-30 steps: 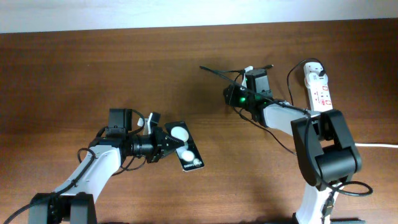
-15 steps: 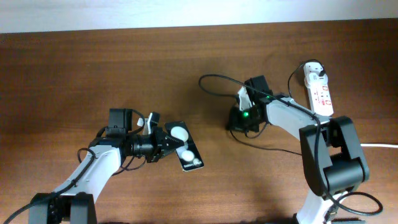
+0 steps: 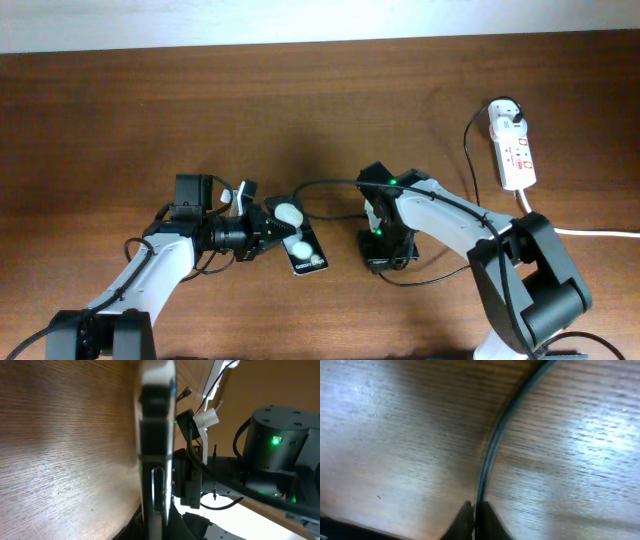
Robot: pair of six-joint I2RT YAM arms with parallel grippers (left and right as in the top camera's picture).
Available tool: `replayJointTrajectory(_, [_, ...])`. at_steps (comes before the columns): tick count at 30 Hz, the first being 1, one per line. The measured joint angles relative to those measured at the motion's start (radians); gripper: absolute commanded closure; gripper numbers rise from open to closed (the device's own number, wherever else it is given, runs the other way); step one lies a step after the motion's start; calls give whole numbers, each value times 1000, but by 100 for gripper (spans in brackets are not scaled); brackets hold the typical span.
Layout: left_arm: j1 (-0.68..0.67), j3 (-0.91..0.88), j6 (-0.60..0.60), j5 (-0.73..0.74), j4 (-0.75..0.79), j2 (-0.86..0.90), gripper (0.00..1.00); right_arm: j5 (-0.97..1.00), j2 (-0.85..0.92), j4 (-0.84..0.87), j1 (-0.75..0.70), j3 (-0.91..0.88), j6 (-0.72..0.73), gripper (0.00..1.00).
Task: Plug charger to phone and switch on socket
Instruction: 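Grasp the black USB-C cable near its plug with the right gripper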
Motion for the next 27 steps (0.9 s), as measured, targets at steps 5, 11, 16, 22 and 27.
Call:
replayJointTrajectory(5, [0, 0, 0, 0, 0, 0, 100, 19, -3, -77, -2, 101, -4, 4])
replayJointTrajectory(11, [0, 0, 0, 0, 0, 0, 100, 136, -5, -147, -14, 265, 50, 1])
replayJointTrajectory(16, [0, 0, 0, 0, 0, 0, 100, 202, -5, -18, -98, 268, 149, 1])
replayJointTrajectory(22, [0, 0, 0, 0, 0, 0, 100, 335, 34, 37, -133, 269, 333, 22])
replayJointTrajectory(27, [0, 0, 0, 0, 0, 0, 100, 370, 146, 97, -148, 269, 458, 41])
